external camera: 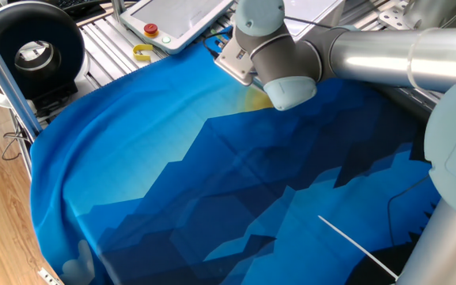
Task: Grasp the handle and open the drawer
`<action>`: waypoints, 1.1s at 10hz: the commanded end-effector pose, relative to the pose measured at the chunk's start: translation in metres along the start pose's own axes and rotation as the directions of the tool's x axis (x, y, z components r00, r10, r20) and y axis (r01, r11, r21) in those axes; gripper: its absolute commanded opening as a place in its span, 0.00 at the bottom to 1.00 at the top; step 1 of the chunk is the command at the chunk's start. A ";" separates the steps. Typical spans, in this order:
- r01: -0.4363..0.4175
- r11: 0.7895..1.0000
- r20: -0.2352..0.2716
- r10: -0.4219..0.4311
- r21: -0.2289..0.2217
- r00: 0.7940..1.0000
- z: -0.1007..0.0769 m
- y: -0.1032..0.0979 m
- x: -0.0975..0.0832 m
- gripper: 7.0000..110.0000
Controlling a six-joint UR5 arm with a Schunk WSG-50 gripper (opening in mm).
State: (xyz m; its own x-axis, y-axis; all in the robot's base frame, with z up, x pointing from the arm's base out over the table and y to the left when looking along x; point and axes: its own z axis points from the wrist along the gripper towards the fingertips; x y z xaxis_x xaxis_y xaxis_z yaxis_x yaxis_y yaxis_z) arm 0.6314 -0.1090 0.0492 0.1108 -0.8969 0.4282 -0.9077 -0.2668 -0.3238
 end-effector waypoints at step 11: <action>-0.054 0.998 0.006 0.054 -0.009 0.999 -0.003 0.006 -0.010 0.00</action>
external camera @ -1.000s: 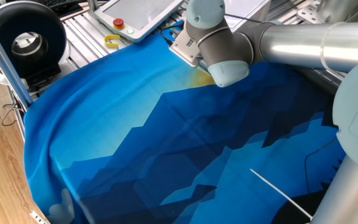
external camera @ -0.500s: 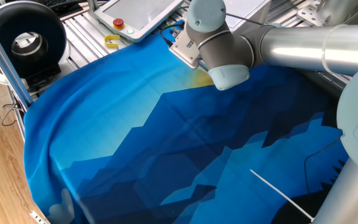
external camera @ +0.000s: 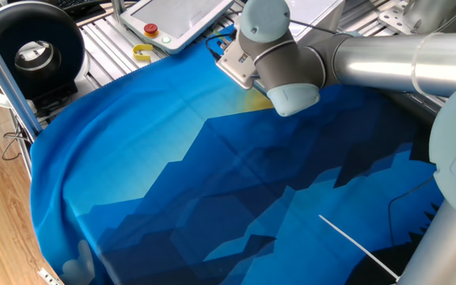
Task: Grasp the handle and open the drawer
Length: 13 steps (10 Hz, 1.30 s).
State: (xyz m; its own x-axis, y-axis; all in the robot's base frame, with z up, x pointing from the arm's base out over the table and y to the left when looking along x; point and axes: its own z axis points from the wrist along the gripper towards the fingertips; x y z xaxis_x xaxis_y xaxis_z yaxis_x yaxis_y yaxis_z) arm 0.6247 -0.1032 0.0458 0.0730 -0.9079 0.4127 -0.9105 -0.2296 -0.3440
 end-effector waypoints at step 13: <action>-0.024 0.999 0.048 0.026 -0.044 0.998 -0.004 0.002 -0.017 0.00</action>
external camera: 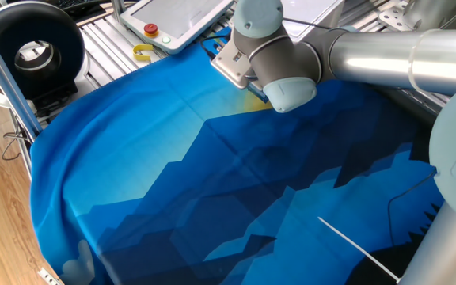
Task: Grasp the handle and open the drawer
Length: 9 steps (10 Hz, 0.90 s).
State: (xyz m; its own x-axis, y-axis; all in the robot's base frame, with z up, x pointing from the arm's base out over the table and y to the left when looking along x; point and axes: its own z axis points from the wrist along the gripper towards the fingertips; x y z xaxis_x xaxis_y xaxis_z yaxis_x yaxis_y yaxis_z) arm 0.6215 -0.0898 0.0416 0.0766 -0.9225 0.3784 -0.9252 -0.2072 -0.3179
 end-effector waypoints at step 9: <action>0.028 0.999 -0.060 -0.026 0.028 0.998 -0.013 -0.019 0.011 0.00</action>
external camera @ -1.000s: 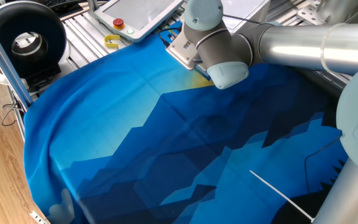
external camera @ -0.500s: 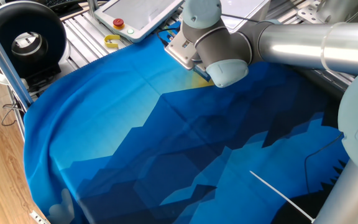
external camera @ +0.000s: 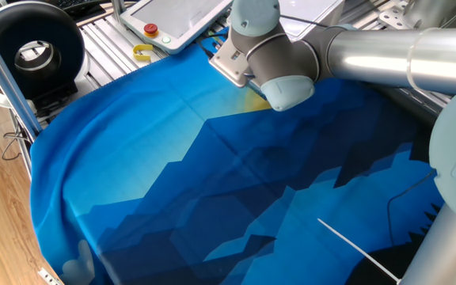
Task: Grasp the handle and open the drawer
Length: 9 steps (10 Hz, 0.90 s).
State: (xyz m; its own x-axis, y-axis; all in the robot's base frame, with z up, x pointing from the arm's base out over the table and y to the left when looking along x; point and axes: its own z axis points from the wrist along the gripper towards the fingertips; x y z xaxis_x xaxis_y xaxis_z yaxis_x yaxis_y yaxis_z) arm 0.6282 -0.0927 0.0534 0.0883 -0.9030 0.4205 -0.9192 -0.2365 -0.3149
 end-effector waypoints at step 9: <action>0.053 0.998 -0.051 -0.054 -0.022 0.997 0.002 -0.003 0.014 0.36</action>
State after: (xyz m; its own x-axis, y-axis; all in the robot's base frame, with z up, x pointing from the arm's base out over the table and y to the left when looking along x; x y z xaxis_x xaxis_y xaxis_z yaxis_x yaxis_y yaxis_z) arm 0.6360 -0.1000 0.0597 0.1221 -0.8695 0.4786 -0.9143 -0.2861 -0.2866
